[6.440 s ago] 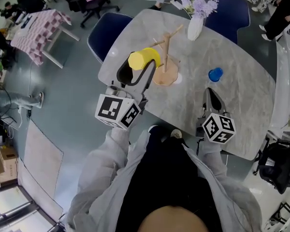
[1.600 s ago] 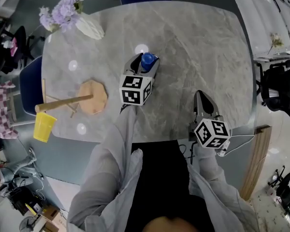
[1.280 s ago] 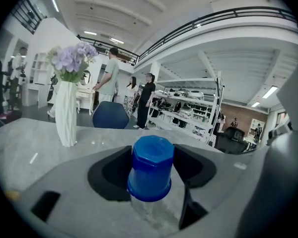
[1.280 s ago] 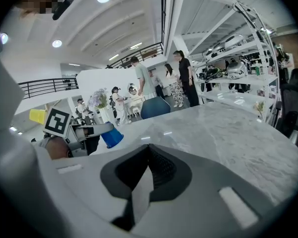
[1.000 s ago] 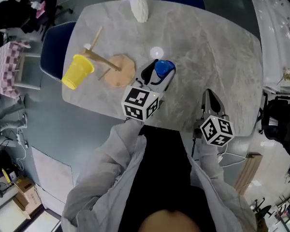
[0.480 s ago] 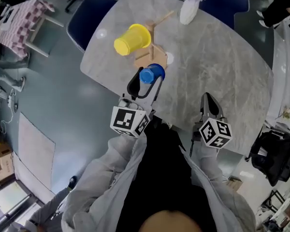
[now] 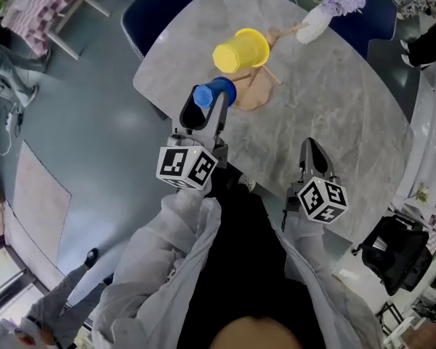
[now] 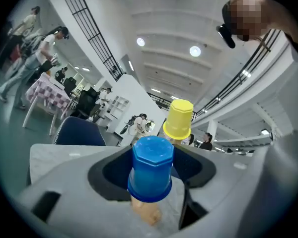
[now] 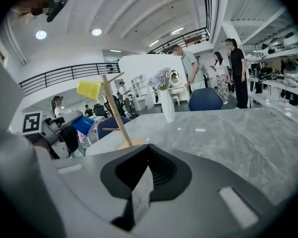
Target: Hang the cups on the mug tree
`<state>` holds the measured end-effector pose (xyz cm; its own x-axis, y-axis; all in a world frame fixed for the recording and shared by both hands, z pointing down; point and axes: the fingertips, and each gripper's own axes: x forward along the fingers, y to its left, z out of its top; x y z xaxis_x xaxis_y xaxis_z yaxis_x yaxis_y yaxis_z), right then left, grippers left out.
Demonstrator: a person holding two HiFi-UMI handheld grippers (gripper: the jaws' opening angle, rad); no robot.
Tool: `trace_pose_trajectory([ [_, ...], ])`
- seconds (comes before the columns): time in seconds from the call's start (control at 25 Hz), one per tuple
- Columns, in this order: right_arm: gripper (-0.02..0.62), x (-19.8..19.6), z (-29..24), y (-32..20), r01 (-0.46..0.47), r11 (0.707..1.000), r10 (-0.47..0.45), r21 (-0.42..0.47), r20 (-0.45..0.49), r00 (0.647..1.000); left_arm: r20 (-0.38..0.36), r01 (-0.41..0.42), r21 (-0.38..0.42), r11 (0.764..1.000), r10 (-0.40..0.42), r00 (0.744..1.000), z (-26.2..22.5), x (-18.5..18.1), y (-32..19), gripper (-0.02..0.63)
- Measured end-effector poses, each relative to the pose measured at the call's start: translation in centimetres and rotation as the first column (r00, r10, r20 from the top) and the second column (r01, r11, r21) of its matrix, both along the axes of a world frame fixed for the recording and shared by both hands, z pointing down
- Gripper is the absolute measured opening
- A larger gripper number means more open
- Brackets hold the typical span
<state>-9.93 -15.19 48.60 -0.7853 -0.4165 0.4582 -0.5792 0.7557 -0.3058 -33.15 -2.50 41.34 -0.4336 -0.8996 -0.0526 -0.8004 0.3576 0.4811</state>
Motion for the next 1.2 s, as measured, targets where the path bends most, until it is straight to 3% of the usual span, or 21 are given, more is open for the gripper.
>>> trace_pose_trajectory([
  [0.12,0.009,0.2,0.1,0.1,0.001,1.000,-0.001,0.000,-0.015,1.000,-0.042,0.016,0.052,0.998,-0.014,0.999,0.7,-1.3,-0.8,0.247],
  [0.32,0.008,1.0,0.6,-0.2,-0.014,1.000,0.014,-0.004,-0.045,0.999,-0.087,0.003,0.068,0.998,0.003,0.996,2.9,-2.2,-3.1,0.247],
  [0.76,0.009,0.9,1.5,-0.6,-0.001,1.000,0.001,0.000,-0.086,0.996,-0.142,-0.048,0.026,0.999,0.051,0.989,7.3,-1.3,-6.2,0.256],
  [1.0,0.008,0.4,1.7,-0.3,0.019,1.000,-0.019,0.000,-0.088,0.996,-0.175,-0.103,-0.012,0.995,0.099,0.979,8.3,-1.0,-6.4,0.459],
  [1.2,0.008,-0.1,1.5,0.2,0.034,0.999,-0.033,0.002,-0.077,0.996,-0.104,-0.155,-0.071,0.985,0.147,0.984,8.0,-0.6,-5.6,0.521],
])
